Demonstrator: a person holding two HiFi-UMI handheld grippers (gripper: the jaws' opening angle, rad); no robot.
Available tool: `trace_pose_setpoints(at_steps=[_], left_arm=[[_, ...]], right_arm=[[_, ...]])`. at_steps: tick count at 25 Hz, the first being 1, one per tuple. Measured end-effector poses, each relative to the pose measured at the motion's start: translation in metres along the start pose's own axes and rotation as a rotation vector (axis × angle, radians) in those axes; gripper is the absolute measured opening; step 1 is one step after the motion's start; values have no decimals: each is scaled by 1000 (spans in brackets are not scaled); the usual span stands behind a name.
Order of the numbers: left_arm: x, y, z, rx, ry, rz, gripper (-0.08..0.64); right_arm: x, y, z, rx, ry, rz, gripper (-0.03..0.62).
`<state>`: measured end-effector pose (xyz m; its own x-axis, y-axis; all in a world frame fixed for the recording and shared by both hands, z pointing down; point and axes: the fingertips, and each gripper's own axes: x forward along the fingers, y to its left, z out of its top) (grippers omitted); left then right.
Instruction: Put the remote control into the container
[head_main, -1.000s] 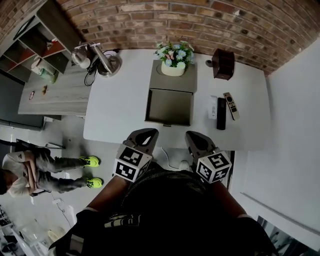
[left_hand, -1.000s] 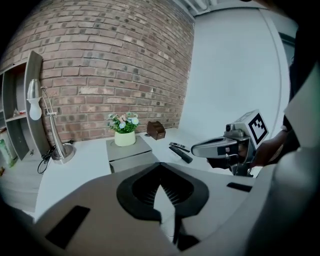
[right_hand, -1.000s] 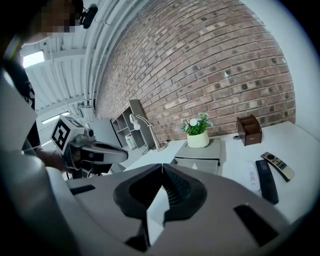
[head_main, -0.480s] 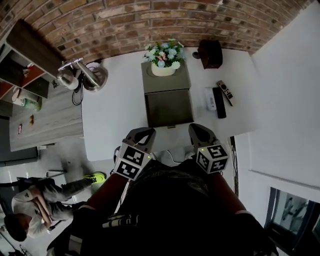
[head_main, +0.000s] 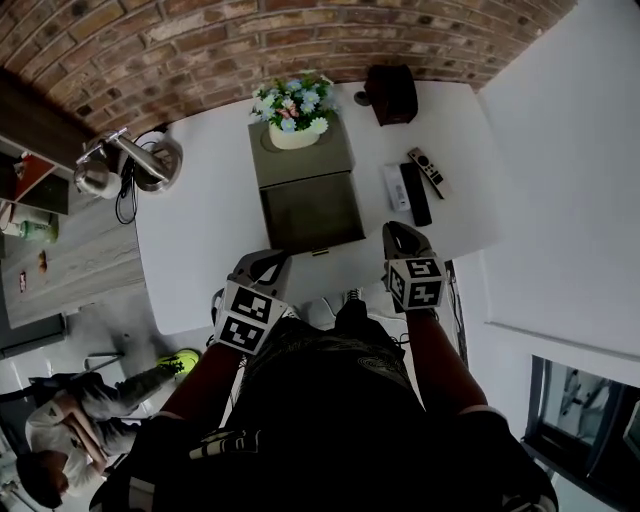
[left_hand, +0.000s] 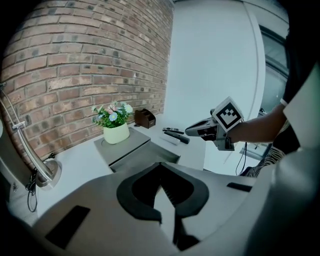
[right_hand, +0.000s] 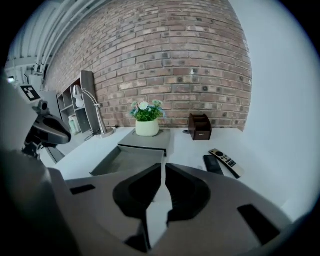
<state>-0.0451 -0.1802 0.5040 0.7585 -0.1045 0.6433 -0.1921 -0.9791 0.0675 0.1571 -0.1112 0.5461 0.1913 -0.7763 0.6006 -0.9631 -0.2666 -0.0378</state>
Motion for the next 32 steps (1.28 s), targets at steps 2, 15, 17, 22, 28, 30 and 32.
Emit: trace_pose_setpoints(at_steps=[2, 15, 17, 22, 28, 30, 32], left_arm=[[5, 3, 0, -18, 6, 14, 5], [39, 15, 9, -114, 57, 106, 5], [42, 15, 10, -126, 66, 115, 5], [48, 17, 10, -160, 80, 128, 6], [46, 19, 12, -181, 82, 144, 5], [45, 20, 13, -183, 78, 148, 5], [43, 22, 12, -183, 76, 151, 6]], right_arm=[[16, -18, -12, -15, 40, -23, 15], [105, -97, -39, -42, 203, -33, 142], [118, -105, -42, -52, 232, -36, 180], [144, -114, -52, -50, 295, -17, 224], [148, -116, -45, -121, 334, -60, 224], [150, -118, -45, -124, 344, -70, 223], [154, -118, -45, -126, 354, -58, 224]])
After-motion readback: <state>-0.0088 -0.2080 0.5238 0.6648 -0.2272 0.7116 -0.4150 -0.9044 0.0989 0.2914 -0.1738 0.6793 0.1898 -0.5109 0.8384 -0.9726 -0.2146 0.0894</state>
